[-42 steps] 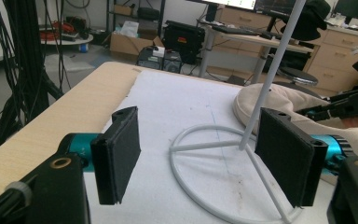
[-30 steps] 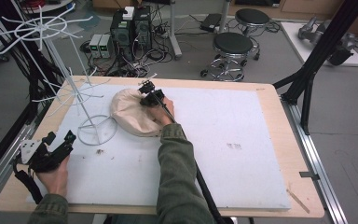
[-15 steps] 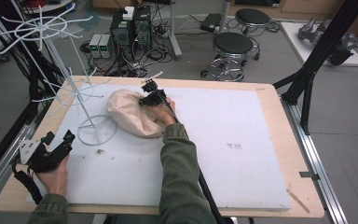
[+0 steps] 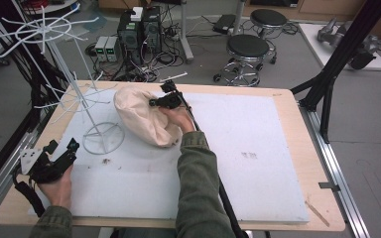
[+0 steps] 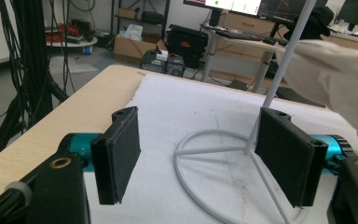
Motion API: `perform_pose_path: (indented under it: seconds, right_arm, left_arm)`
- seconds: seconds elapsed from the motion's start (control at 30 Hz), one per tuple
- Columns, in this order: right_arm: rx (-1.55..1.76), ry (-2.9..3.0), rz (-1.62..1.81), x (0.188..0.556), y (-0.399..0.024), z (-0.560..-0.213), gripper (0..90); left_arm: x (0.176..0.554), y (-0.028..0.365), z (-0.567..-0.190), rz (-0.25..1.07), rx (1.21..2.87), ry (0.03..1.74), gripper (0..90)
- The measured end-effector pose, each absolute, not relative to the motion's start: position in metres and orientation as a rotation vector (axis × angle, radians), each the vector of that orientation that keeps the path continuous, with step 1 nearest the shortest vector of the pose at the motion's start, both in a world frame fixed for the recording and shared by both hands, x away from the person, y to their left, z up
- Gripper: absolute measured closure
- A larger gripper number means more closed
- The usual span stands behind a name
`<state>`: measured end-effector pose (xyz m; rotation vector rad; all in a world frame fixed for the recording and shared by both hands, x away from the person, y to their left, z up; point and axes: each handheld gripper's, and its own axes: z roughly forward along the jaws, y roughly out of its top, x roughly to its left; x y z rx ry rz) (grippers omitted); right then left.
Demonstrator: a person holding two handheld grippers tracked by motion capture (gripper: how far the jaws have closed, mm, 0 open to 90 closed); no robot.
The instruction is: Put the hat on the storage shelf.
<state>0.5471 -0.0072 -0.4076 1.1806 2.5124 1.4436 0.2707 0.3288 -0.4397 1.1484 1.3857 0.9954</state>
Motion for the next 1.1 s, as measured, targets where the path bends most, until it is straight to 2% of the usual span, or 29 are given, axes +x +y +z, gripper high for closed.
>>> perform_pose_path:
  seconds: [0.4, 1.1]
  right_arm:
    - [1.178, 2.425, 1.611, 0.538, -0.043, -0.394, 77.7]
    - [0.963, 2.254, 1.901, 0.506, -0.071, -0.319, 76.5]
  left_arm:
    - [0.270, 0.329, -0.440, 0.985, 1.140, 1.387, 30.7]
    - [0.270, 0.329, -0.440, 0.956, 1.129, 1.392, 30.7]
